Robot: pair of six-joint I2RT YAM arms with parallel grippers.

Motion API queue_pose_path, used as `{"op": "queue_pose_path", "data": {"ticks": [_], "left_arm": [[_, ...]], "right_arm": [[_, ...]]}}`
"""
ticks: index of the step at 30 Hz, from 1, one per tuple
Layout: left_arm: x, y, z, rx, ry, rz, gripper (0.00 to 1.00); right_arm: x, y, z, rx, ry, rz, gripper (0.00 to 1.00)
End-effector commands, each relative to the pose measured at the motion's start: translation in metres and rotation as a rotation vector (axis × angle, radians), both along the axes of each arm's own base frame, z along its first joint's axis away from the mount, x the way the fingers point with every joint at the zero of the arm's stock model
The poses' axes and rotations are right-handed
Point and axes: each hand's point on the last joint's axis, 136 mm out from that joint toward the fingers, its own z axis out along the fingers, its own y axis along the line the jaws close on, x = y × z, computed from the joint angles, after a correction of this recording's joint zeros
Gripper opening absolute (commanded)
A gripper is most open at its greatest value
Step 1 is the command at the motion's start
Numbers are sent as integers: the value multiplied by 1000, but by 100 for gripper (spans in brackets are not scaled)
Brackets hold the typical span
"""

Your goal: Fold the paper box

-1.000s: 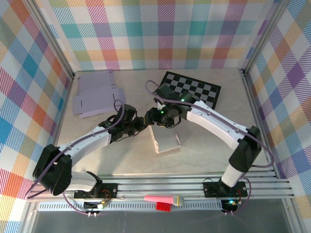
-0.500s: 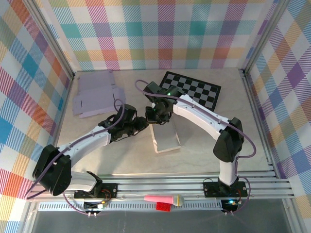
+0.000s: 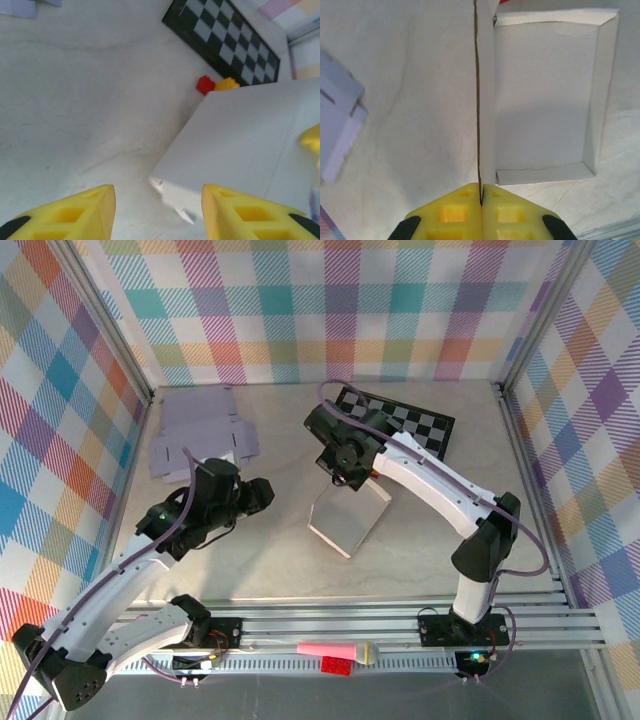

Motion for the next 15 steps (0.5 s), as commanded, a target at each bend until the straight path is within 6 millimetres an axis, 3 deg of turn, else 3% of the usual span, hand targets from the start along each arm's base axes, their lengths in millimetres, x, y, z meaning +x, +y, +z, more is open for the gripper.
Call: {"op": "queue_pose_path", "data": {"ticks": [1, 8, 15], "left_arm": [[-26, 12, -16, 77, 60, -56, 47], [-45, 8, -26, 84, 119, -150, 47], [-53, 7, -36, 99, 153, -190, 48]], "right_arm": [[-4, -25, -4, -21, 106, -378, 0], [8, -7, -28, 45, 237, -554, 0], [20, -3, -39, 63, 238, -582, 3]]}}
